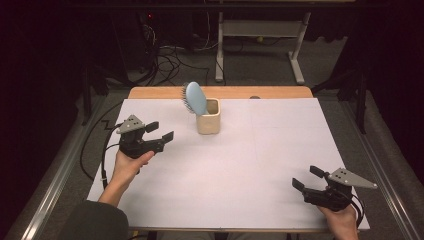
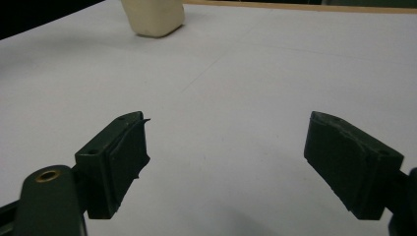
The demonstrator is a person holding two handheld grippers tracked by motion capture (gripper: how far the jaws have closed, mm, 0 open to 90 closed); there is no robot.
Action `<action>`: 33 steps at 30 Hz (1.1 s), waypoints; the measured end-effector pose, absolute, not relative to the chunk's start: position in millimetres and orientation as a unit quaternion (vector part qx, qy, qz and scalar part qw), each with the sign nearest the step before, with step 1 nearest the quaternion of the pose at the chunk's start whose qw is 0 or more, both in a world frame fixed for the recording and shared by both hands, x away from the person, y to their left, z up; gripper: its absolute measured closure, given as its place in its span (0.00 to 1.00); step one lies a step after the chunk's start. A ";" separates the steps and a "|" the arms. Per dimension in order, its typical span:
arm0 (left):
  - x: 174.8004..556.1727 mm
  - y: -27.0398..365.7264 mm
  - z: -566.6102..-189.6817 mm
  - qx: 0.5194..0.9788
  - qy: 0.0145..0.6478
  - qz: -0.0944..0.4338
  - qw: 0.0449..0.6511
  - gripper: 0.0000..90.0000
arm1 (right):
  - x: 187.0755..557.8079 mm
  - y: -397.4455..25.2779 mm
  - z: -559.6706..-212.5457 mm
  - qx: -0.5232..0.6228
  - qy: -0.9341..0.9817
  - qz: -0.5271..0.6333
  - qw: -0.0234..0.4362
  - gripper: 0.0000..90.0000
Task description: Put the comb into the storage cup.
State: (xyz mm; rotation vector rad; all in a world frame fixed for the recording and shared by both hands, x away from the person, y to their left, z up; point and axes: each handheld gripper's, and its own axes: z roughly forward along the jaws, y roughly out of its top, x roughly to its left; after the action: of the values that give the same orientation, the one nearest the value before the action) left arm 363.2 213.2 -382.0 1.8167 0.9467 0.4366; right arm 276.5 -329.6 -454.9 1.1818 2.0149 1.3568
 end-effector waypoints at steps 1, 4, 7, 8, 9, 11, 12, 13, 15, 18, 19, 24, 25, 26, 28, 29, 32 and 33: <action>362.5 213.8 -382.5 0.751 0.391 0.180 0.500 0.34 | 276.4 -329.5 -454.8 0.427 0.728 0.490 0.218 0.19; 359.4 215.9 -383.9 0.752 0.392 0.180 0.499 0.34 | 276.3 -329.6 -454.8 0.427 0.728 0.490 0.219 0.19; 356.6 217.7 -383.8 0.752 0.391 0.180 0.500 0.34 | 276.2 -329.4 -454.7 0.427 0.728 0.490 0.219 0.19; 355.8 218.3 -383.7 0.751 0.391 0.181 0.500 0.34 | 276.2 -329.4 -454.8 0.427 0.728 0.490 0.219 0.19; 355.0 219.0 -383.4 0.751 0.391 0.181 0.501 0.34 | 276.3 -329.4 -454.8 0.427 0.728 0.490 0.219 0.19; 353.1 220.3 -382.9 0.749 0.391 0.182 0.503 0.34 | 276.3 -329.4 -454.8 0.427 0.728 0.490 0.219 0.19; 352.4 220.7 -382.8 0.748 0.391 0.181 0.504 0.34 | 276.2 -329.4 -454.7 0.427 0.728 0.490 0.219 0.19; 351.2 221.2 -383.0 0.748 0.391 0.181 0.505 0.34 | 276.1 -329.4 -454.7 0.427 0.728 0.490 0.219 0.19; 349.8 221.8 -383.4 0.749 0.390 0.180 0.505 0.34 | 276.2 -329.3 -454.7 0.427 0.728 0.489 0.219 0.19; 346.8 223.2 -383.9 0.747 0.389 0.180 0.507 0.34 | 276.2 -329.2 -454.7 0.427 0.728 0.489 0.219 0.19; 345.8 223.8 -384.1 0.746 0.390 0.180 0.508 0.34 | 276.2 -329.2 -454.7 0.427 0.728 0.489 0.219 0.19; 341.8 226.1 -383.7 0.746 0.390 0.182 0.508 0.34 | 276.0 -329.4 -454.6 0.426 0.728 0.490 0.220 0.19; 340.7 226.8 -383.3 0.746 0.389 0.182 0.510 0.34 | 276.1 -329.3 -454.6 0.426 0.728 0.490 0.220 0.19; 340.0 227.1 -383.1 0.745 0.389 0.182 0.510 0.34 | 276.1 -329.3 -454.6 0.425 0.728 0.490 0.220 0.19; 338.5 227.6 -382.9 0.745 0.388 0.183 0.510 0.34 | 276.0 -329.3 -454.6 0.426 0.728 0.490 0.220 0.19; 337.9 227.8 -382.8 0.746 0.388 0.184 0.510 0.34 | 276.1 -329.3 -454.6 0.426 0.728 0.490 0.220 0.19; 335.6 228.6 -382.7 0.746 0.386 0.189 0.509 0.34 | 275.9 -329.3 -454.5 0.426 0.728 0.490 0.220 0.19; 335.1 228.9 -382.8 0.746 0.385 0.189 0.509 0.34 | 275.9 -329.3 -454.5 0.426 0.728 0.490 0.220 0.19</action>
State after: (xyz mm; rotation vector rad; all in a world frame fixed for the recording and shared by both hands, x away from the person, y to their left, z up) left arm 335.1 228.9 -382.8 1.7982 0.9282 0.4560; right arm 275.9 -329.3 -454.5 1.1779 2.0136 1.3549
